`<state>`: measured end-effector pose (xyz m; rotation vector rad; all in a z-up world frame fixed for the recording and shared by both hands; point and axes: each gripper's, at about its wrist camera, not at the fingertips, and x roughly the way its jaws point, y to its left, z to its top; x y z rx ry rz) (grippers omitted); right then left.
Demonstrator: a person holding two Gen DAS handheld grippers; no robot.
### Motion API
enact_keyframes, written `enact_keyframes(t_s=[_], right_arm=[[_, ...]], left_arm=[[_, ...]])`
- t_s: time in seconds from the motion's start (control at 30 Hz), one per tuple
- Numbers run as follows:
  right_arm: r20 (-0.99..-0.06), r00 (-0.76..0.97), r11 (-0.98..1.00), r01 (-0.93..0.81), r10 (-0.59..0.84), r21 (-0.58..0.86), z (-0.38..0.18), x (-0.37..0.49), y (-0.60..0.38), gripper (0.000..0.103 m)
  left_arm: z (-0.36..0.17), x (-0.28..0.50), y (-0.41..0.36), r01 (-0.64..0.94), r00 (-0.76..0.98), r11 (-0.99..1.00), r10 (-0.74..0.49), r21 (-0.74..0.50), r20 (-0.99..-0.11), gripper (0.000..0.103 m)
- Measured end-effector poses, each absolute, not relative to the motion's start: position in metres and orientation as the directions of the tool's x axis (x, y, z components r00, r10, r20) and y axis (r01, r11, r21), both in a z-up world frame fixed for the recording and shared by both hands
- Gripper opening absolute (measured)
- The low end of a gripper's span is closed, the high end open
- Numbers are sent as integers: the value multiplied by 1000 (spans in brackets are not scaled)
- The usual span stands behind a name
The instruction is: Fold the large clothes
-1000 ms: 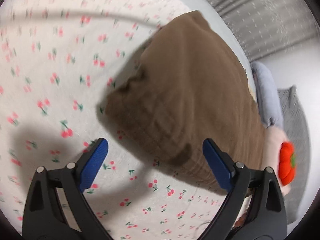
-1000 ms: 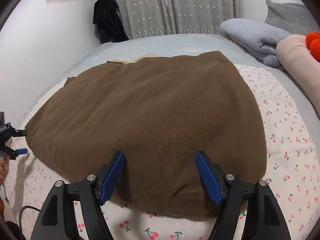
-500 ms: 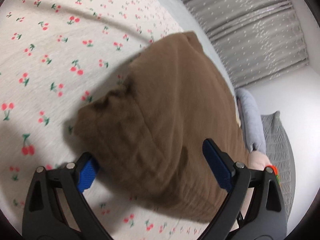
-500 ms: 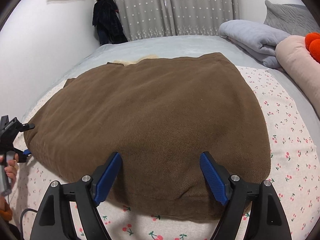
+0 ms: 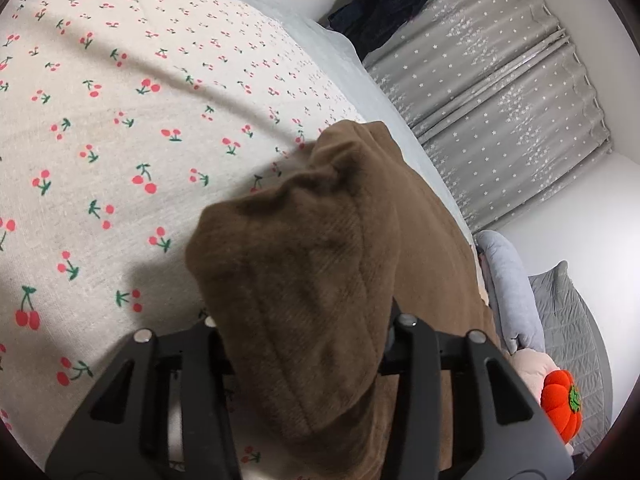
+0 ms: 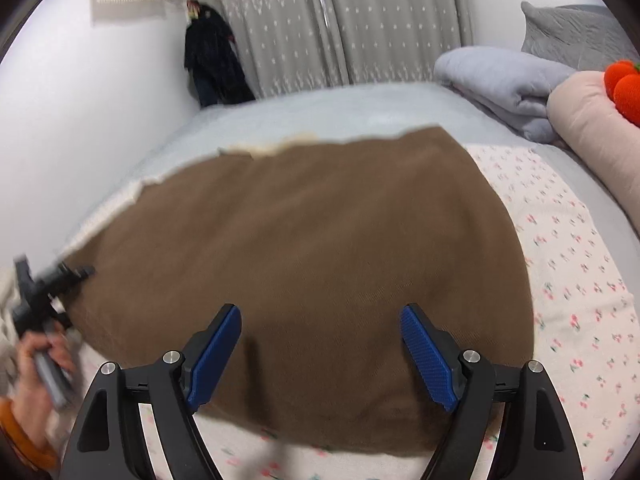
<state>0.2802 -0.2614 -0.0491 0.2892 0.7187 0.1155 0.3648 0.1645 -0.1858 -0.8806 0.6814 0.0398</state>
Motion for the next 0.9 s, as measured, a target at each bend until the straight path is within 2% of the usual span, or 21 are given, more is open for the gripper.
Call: enact_keyframes(t_s=[0.1, 0.3, 0.37, 0.4, 0.43, 0.5, 0.6, 0.9], right_arm=[[-615, 756, 948, -24, 226, 318, -38, 292, -243, 84], [-647, 727, 974, -166, 228, 156, -42, 313, -172, 80], [-672, 709, 976, -180, 214, 121, -50, 323, -159, 78], [-683, 700, 977, -180, 208, 114, -55, 327, -155, 78], [-694, 691, 978, -174, 204, 115, -60, 332, -152, 77], [-720, 664, 979, -158, 203, 131, -73, 341, -151, 78], [-764, 607, 976, -162, 217, 149, -90, 352, -151, 79], [-788, 574, 974, -170, 222, 150, -99, 363, -148, 79]], left_arm=[[-192, 359, 171, -307, 792, 623, -252, -720, -556, 48], [-192, 367, 164, -284, 781, 666, -257, -690, -569, 67], [-190, 369, 160, -287, 783, 679, -240, -676, -574, 68], [-190, 369, 161, -292, 788, 672, -235, -681, -570, 66], [-191, 367, 164, -298, 795, 660, -229, -690, -562, 58], [-195, 365, 171, -287, 810, 616, -254, -734, -529, 47], [-185, 364, 173, -249, 829, 596, -277, -764, -486, 39], [-85, 352, 120, 27, 894, 747, -315, -664, -318, 31]])
